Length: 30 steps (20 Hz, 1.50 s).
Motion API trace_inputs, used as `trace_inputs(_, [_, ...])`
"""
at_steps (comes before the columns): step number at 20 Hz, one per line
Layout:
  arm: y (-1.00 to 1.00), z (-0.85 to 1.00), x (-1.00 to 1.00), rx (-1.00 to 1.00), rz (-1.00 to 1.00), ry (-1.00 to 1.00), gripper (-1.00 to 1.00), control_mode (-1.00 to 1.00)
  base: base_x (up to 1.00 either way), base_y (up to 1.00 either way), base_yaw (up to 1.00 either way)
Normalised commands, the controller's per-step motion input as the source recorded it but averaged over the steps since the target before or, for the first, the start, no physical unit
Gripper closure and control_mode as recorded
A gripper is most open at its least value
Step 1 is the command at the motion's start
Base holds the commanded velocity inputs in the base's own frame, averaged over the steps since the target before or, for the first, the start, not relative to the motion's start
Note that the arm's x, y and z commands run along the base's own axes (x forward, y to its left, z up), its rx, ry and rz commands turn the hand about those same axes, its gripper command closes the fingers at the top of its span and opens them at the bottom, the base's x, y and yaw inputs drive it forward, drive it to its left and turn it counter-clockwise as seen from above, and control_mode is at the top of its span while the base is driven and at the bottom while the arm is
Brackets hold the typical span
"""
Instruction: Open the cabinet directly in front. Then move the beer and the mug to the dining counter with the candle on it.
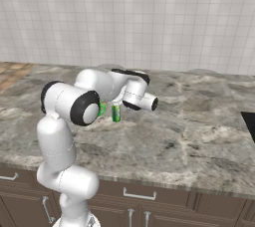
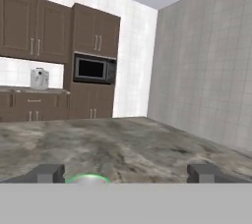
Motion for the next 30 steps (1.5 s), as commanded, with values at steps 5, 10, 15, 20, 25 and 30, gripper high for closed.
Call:
trace_inputs(5, [0.00,0.46,-0.29,-0.01,0.00,0.00,-1.00,-1.00,0.00,0.00,0.00])
trace_inputs(10, [0.00,0.63,-0.33,-0.02,0.00,-0.04,-1.00,-1.00,0.00,0.00,0.00])
trace_inputs(15, [-0.10,0.68,-0.34,-0.05,0.00,-0.08,-1.00,-1.00,0.00,0.00,0.00])
trace_inputs(20, [-0.16,0.67,-0.48,-0.10,0.00,-0.09,-1.00,-1.00,0.00,0.00,0.00])
trace_inputs(25, [-0.31,0.66,-0.58,-0.16,0.00,-0.12,-1.00,-1.00,0.00,0.00,0.00])
trace_inputs(30, [-0.47,0.56,-0.79,-0.19,-0.02,-0.14,-1.00,-1.00,0.00,0.00,0.00])
